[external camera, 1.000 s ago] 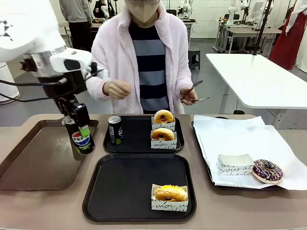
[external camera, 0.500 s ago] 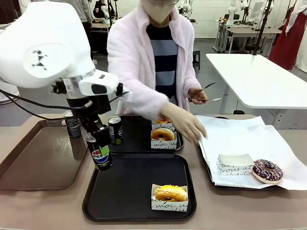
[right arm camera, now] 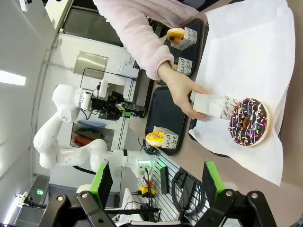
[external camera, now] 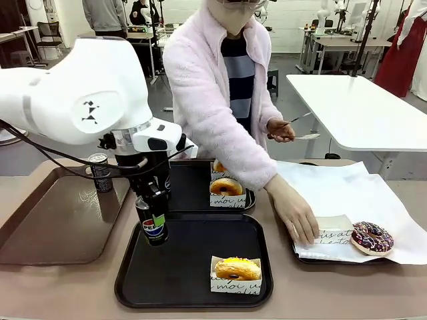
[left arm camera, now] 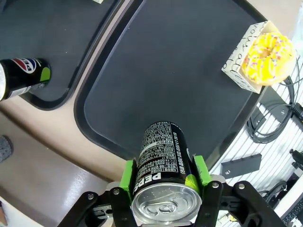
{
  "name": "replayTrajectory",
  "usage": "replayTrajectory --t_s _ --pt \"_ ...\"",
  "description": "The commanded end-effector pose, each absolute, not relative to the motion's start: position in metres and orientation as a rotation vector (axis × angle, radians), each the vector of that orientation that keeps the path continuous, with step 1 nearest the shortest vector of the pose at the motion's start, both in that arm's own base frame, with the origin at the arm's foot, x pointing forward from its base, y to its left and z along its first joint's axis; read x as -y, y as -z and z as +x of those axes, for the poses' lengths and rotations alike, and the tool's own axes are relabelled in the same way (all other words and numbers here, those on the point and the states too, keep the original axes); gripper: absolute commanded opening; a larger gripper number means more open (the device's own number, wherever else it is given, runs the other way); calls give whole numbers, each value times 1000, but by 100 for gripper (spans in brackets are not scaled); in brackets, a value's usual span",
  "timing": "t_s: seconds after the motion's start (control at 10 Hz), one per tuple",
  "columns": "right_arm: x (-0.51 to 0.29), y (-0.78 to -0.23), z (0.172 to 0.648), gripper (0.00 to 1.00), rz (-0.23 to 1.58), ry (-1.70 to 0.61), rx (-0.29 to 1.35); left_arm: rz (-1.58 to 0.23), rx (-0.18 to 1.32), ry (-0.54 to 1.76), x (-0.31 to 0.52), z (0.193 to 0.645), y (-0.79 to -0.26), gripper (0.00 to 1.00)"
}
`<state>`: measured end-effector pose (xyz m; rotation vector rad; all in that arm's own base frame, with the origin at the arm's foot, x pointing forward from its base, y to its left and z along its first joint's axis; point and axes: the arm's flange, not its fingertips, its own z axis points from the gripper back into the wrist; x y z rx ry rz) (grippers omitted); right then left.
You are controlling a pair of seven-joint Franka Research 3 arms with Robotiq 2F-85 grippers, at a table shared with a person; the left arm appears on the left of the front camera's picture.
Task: Set up donuts and drinks on trays.
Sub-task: Pick up one Pepsi coke from the Handle tray and place it on the Flat Tray without a Pepsi coke.
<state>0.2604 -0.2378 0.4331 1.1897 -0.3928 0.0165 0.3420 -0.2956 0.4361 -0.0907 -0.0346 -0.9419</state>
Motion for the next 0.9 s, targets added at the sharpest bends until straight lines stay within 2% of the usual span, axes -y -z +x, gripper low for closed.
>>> replayTrajectory --t_s 0.0,0.5,0.8 --pt "239 -434 260 100 1200 -28 408 -71 34 969 297 357 -425 59" --pt "239 -434 260 100 1200 -28 408 44 6 990 292 370 -376 59" --pt "239 -434 260 100 1200 -28 408 49 -5 1021 292 368 -366 59"
